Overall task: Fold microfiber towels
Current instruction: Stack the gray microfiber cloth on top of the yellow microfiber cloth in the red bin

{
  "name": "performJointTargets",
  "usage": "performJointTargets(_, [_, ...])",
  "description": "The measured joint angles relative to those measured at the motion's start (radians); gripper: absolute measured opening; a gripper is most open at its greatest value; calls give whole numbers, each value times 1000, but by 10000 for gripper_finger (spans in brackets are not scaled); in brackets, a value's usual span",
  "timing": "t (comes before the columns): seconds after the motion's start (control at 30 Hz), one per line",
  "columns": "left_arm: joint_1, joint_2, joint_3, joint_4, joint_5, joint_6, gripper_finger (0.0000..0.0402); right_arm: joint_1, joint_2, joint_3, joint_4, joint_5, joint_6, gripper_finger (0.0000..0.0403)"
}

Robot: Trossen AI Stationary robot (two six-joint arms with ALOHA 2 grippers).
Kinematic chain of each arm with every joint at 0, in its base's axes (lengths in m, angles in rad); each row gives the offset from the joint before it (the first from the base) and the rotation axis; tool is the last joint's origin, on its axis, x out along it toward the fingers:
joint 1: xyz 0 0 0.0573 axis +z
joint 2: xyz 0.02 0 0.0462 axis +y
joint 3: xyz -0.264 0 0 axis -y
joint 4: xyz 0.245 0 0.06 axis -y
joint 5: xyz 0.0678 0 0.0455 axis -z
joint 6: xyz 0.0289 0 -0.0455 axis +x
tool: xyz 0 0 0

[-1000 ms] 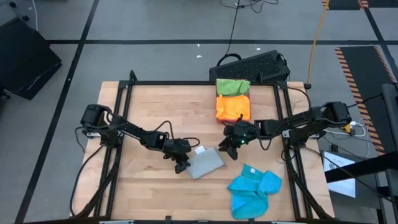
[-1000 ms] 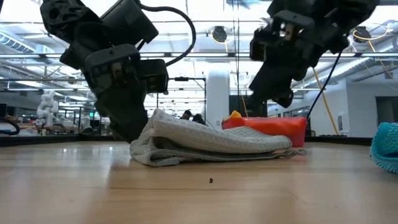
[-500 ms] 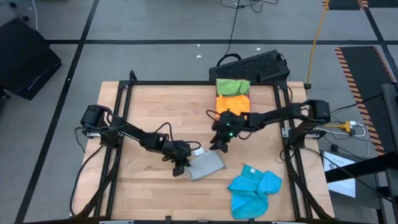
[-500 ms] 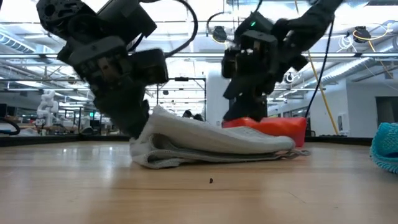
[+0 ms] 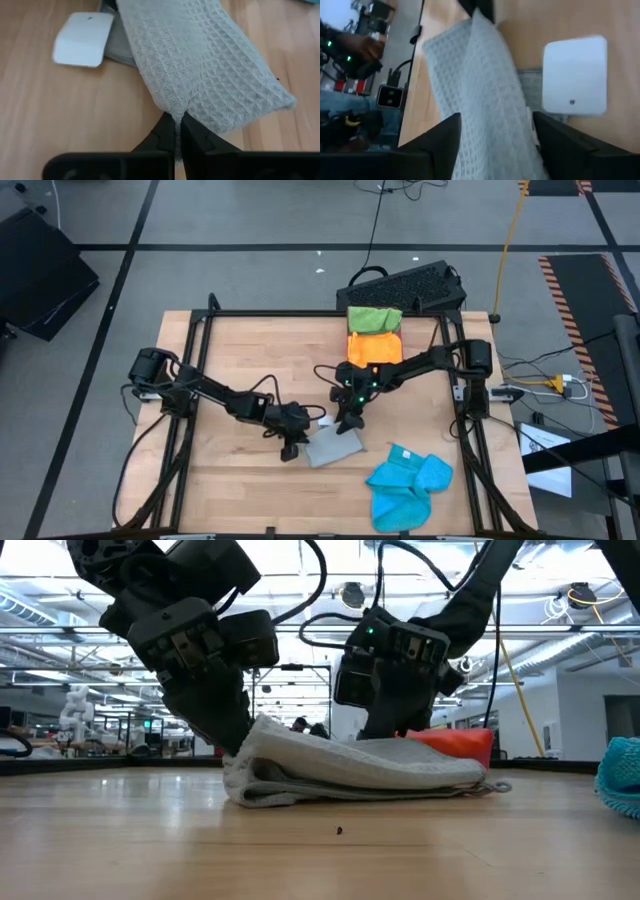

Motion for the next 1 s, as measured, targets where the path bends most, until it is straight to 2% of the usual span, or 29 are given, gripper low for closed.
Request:
performJointTargets(0.1, [0,0,0,2,-7,7,16,14,3,0,-1,0,-16,181])
performJointTargets(0.3, [0,0,9,-2,-7,-3,7,16,-29,-5,-29,-1,22,34])
performJointTargets(0.33, [0,-6,17,-5,-5,-2,8,16,-40,-7,-40,-1,31,21])
performJointTargets(0.53, [8,-27,117,-74,-1,13,15,14,-170,-7,-149,-1,44,32])
performJointTargets(0.63, [33,-32,210,-142,-3,51,7,9,-257,-7,-218,4,58,19])
performJointTargets(0.83, [108,-44,388,-317,-70,204,20,-31,-420,-6,-385,92,68,16])
performJointTargets(1.0, [199,-42,469,-380,-77,266,8,-104,-532,-6,-541,147,27,21])
